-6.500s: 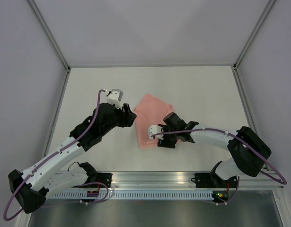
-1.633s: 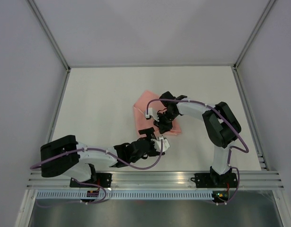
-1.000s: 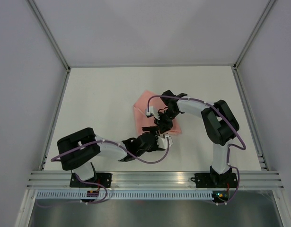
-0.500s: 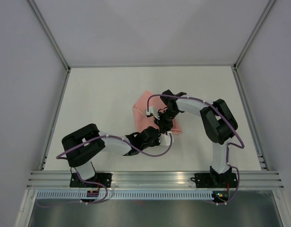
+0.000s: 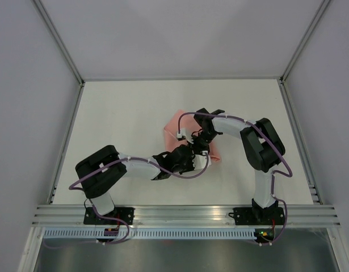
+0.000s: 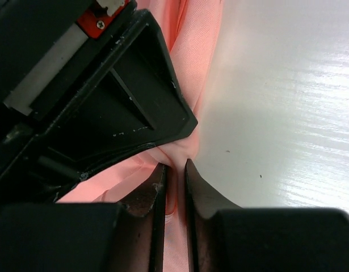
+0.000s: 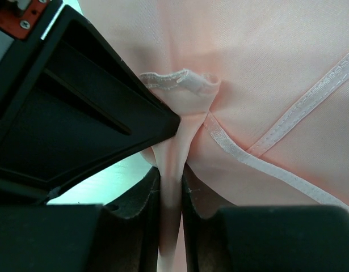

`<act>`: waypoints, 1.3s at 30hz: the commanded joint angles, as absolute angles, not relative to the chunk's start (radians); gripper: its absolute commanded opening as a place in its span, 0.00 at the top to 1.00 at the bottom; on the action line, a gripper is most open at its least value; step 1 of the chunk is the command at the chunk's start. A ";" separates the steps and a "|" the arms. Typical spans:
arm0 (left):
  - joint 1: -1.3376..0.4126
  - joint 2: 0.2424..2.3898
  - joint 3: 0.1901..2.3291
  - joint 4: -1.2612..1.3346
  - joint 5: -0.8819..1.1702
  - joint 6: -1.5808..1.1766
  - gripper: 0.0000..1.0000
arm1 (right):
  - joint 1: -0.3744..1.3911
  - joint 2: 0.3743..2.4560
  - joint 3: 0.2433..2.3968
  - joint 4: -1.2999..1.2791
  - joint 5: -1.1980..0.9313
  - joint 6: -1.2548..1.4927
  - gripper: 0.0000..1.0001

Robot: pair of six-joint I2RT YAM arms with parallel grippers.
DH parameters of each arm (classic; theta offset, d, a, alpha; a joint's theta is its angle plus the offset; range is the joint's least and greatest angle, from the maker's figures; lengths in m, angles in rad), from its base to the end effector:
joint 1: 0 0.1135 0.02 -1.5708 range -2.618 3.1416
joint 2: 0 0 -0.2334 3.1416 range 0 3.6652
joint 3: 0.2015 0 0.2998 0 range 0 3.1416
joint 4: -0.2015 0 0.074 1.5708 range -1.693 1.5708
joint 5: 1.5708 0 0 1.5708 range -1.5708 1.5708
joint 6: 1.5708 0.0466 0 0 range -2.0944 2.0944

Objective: Fold the napkin, place the utensils inside, and roll it up
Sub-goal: Roll the napkin with the utensil

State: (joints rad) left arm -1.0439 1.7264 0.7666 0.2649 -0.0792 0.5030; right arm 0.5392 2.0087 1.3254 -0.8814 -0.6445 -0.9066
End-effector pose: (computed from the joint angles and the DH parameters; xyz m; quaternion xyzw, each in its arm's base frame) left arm 0.1874 -0.3148 0.0608 0.6202 0.6592 -0.0787 0.4179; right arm 0.3163 0.2219 0.0747 -0.6282 0.7107 0.3108 0.0607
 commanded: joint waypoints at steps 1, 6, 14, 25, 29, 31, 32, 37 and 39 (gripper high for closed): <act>-1.023 1.789 0.790 0.166 0.078 0.396 0.98 | 0.552 2.100 1.250 -0.917 -0.502 -0.919 0.72; -0.982 1.789 0.824 0.095 0.190 0.357 0.98 | 0.548 2.056 1.253 -0.896 -0.511 -0.885 0.58; -0.931 1.824 0.891 -0.023 0.324 0.324 0.98 | 0.505 1.948 1.275 -0.885 -0.551 -0.821 0.39; -0.870 1.874 0.943 -0.077 0.434 0.287 0.98 | 0.430 1.798 1.247 -0.833 -0.603 -0.750 0.26; -0.858 1.904 0.962 -0.104 0.472 0.276 0.98 | 0.408 1.769 1.240 -0.815 -0.612 -0.739 0.23; -0.847 1.922 0.974 -0.118 0.488 0.268 0.98 | 0.393 1.750 1.235 -0.808 -0.618 -0.742 0.22; -0.838 1.928 0.979 -0.123 0.497 0.262 0.98 | 0.387 1.741 1.232 -0.807 -0.636 -0.745 0.22; -0.812 1.962 1.035 -0.178 0.563 0.244 0.98 | 0.333 1.649 1.184 -0.769 -0.660 -0.765 0.21; -0.799 1.983 1.058 -0.219 0.597 0.241 0.98 | 0.315 1.594 1.135 -0.749 -0.676 -0.773 0.21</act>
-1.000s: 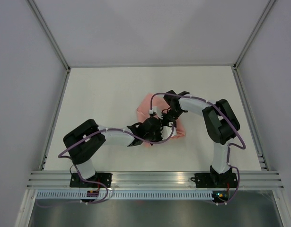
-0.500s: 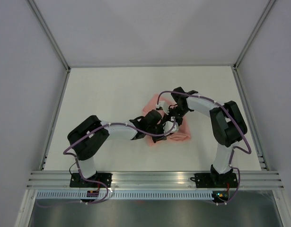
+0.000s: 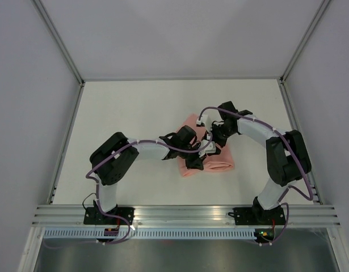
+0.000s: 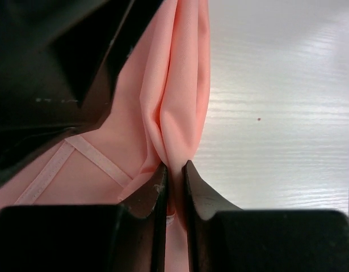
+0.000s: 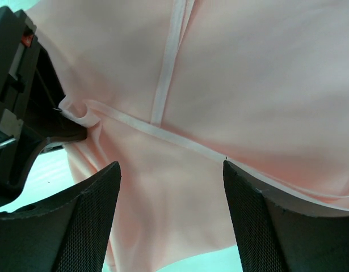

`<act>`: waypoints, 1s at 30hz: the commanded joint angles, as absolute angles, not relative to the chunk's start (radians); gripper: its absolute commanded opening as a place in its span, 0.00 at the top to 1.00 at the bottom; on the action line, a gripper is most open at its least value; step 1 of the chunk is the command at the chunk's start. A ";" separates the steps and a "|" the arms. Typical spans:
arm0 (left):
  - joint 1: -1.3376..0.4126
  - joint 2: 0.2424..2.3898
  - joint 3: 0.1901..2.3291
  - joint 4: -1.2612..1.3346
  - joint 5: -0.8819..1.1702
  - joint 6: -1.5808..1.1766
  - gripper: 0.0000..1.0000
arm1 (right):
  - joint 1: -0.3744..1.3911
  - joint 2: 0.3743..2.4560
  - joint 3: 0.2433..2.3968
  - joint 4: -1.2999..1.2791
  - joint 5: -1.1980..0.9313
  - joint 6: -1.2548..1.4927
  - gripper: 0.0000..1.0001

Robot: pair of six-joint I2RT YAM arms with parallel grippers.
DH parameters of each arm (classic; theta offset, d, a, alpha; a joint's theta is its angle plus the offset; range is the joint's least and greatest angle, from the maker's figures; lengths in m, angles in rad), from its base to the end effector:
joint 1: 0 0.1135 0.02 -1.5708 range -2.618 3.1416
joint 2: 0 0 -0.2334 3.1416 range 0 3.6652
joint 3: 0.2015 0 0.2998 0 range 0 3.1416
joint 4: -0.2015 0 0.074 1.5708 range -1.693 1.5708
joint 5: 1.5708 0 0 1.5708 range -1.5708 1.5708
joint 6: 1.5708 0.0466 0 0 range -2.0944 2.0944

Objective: Fold the napkin, place the utensils inside, and roll it up
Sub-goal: Roll the napkin with the utensil

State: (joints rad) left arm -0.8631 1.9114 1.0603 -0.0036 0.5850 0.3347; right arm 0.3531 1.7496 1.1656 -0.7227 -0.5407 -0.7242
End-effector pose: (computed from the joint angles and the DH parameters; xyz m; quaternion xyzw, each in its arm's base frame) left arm 0.2475 -0.3289 0.0670 0.5890 0.6837 -0.3483 0.2534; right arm 0.3383 0.1502 0.1213 -0.5202 0.8020 0.2368 0.1735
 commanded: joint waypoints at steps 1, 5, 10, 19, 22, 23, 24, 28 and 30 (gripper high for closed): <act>-0.796 1.990 1.074 -0.228 0.606 0.236 0.98 | 0.293 1.579 1.118 -0.715 -0.675 -0.767 0.21; -0.773 1.999 1.085 -0.233 0.650 0.229 0.98 | 0.241 1.545 1.069 -0.652 -0.624 -0.715 0.18; -0.770 1.997 1.088 -0.238 0.643 0.230 0.98 | 0.195 1.607 1.104 -0.634 -0.543 -0.664 0.18; -0.770 2.002 1.089 -0.241 0.632 0.221 0.98 | 0.158 1.721 1.201 -0.572 -0.465 -0.551 0.17; -0.770 2.006 1.098 -0.247 0.626 0.215 0.98 | 0.147 1.770 1.253 -0.551 -0.440 -0.509 0.17; -0.770 2.009 1.100 -0.250 0.626 0.215 0.98 | 0.147 1.799 1.270 -0.549 -0.431 -0.487 0.17; -0.770 2.011 1.104 -0.256 0.626 0.213 0.98 | 0.146 1.815 1.285 -0.549 -0.423 -0.477 0.17; -0.770 2.019 1.112 -0.273 0.627 0.219 0.98 | 0.140 1.884 1.397 -0.575 -0.439 -0.436 0.17; -0.770 2.028 1.114 -0.279 0.624 0.218 0.98 | 0.137 1.920 1.436 -0.603 -0.445 -0.405 0.17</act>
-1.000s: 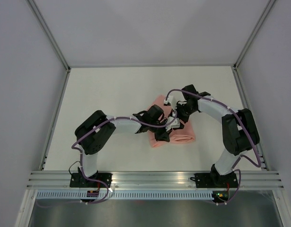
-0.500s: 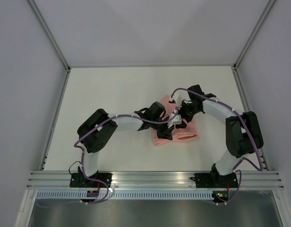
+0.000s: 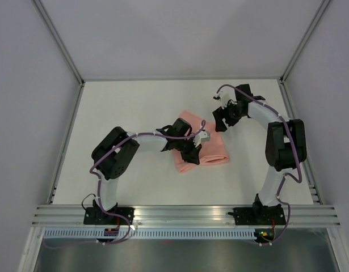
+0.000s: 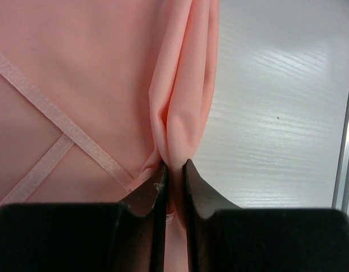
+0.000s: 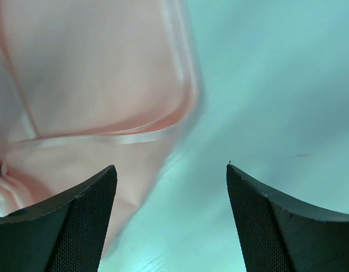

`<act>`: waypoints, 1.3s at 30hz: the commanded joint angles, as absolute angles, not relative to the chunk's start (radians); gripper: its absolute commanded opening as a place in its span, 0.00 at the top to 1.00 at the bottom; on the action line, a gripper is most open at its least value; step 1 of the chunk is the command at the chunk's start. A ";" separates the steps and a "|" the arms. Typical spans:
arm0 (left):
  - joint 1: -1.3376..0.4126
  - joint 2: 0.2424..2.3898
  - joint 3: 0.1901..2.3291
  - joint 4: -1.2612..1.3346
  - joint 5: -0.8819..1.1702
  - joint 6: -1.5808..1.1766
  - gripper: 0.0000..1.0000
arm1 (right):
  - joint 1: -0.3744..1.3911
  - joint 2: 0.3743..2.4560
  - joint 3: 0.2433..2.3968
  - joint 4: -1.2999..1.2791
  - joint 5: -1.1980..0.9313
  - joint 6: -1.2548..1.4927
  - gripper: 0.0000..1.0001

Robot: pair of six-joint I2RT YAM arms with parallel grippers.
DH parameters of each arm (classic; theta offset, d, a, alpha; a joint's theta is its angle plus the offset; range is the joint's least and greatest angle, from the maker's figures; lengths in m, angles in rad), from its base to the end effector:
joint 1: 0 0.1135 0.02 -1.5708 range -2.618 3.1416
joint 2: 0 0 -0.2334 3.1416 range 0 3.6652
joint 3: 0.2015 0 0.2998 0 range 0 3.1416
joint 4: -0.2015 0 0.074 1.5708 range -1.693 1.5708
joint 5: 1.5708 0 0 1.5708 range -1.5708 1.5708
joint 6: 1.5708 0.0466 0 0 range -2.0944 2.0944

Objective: Fold the napkin, place the utensils inside, and roll it up
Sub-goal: Roll the napkin with the utensil

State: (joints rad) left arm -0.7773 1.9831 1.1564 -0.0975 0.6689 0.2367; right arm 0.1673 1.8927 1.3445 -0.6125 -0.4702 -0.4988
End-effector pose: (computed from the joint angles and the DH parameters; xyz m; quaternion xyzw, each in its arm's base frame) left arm 0.2814 -0.3174 0.0636 0.5261 0.7323 -0.3801 0.2061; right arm 0.4125 0.0911 0.1271 -0.3561 0.8843 0.1923 0.2329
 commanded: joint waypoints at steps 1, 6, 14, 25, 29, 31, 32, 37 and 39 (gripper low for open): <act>-0.770 2.028 1.115 -0.279 0.627 0.218 0.98 | 0.137 1.931 1.469 -0.609 -0.442 -0.394 0.17; -0.767 2.051 1.143 -0.319 0.653 0.219 0.98 | 0.126 1.898 1.450 -0.591 -0.468 -0.397 0.17; -0.736 2.114 1.233 -0.414 0.768 0.222 0.98 | 0.032 1.688 1.330 -0.600 -0.629 -0.517 0.17; -0.706 2.187 1.284 -0.453 0.853 0.224 0.98 | 0.026 1.379 1.059 -0.672 -0.796 -0.848 0.17; -0.698 2.206 1.289 -0.465 0.865 0.227 0.98 | 0.164 1.293 0.924 -0.678 -0.759 -0.945 0.17; -0.696 2.212 1.287 -0.466 0.862 0.232 0.98 | 0.225 1.243 0.875 -0.635 -0.689 -0.928 0.16; -0.695 2.214 1.287 -0.469 0.859 0.233 0.98 | 0.283 1.230 0.836 -0.591 -0.666 -0.917 0.16; -0.693 2.218 1.290 -0.469 0.861 0.232 0.98 | 0.419 1.261 0.811 -0.558 -0.589 -0.887 0.16; -0.693 2.220 1.295 -0.471 0.858 0.229 0.98 | 0.483 1.282 0.801 -0.540 -0.543 -0.882 0.16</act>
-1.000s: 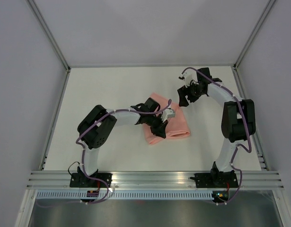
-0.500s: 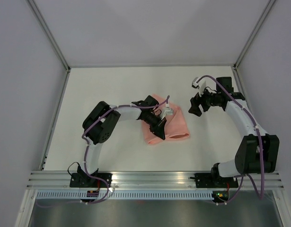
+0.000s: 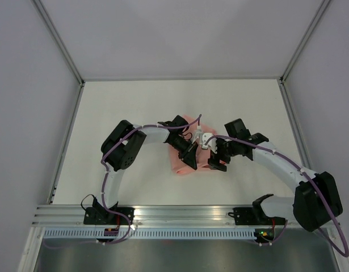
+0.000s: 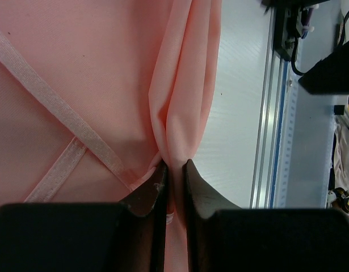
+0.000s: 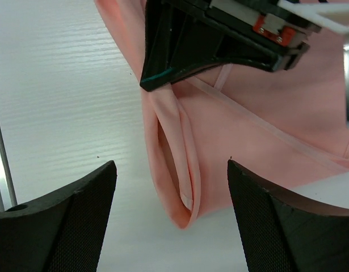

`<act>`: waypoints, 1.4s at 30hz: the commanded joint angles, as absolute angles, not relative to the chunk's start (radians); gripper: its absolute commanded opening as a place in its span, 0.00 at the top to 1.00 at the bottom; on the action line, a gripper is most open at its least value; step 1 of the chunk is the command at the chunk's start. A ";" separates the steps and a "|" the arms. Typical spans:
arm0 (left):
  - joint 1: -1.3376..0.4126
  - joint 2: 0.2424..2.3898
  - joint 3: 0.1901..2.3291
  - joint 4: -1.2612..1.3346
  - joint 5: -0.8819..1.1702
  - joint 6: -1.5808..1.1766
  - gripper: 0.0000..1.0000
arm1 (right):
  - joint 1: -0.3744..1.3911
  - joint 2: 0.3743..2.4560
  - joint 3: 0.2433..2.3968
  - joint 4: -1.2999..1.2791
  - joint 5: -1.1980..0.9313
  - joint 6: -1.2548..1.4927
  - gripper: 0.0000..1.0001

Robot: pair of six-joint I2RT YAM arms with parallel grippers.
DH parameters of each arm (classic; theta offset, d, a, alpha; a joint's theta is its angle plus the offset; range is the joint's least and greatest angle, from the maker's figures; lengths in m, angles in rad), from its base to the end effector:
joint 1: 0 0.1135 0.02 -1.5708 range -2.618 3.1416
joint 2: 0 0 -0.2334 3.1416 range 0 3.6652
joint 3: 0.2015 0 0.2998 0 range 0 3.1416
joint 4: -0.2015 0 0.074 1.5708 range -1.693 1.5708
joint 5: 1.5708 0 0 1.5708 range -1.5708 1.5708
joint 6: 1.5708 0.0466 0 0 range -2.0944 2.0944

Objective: Fold the napkin, place the utensils inside, and roll it up
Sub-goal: Roll the napkin with the utensil

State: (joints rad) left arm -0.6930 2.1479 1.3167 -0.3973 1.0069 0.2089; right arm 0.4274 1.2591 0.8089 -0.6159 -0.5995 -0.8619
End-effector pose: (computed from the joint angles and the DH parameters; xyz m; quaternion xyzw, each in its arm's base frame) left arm 0.3001 -0.3004 0.0394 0.4501 0.7410 -0.4973 0.0309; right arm 0.2561 0.1455 0.1634 -0.6149 0.6952 0.2278 0.2946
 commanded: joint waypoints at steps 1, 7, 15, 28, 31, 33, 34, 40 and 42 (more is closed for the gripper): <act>-0.693 2.220 1.298 -0.471 0.857 0.229 0.98 | 0.501 1.301 0.798 -0.531 -0.528 -0.877 0.16; -0.693 2.220 1.301 -0.471 0.841 0.224 0.98 | 0.630 1.354 0.762 -0.431 -0.440 -0.828 0.17; -0.693 2.204 1.296 -0.465 0.835 0.222 0.98 | 0.687 1.428 0.750 -0.327 -0.361 -0.816 0.20; -0.692 2.172 1.286 -0.439 0.824 0.206 0.93 | 0.689 1.489 0.735 -0.308 -0.367 -0.801 0.31; -0.692 2.157 1.273 -0.414 0.798 0.190 0.87 | 0.689 1.508 0.742 -0.328 -0.371 -0.796 0.40; -0.686 2.143 1.264 -0.402 0.792 0.172 0.83 | 0.687 1.523 0.756 -0.345 -0.385 -0.795 0.47; -0.683 2.137 1.256 -0.381 0.793 0.163 0.80 | 0.686 1.526 0.761 -0.359 -0.388 -0.795 0.49; -0.672 2.071 1.201 -0.292 0.821 0.104 0.67 | 0.641 1.558 0.797 -0.423 -0.459 -0.810 0.60; -0.669 2.057 1.187 -0.262 0.842 0.094 0.65 | 0.627 1.588 0.818 -0.458 -0.483 -0.827 0.62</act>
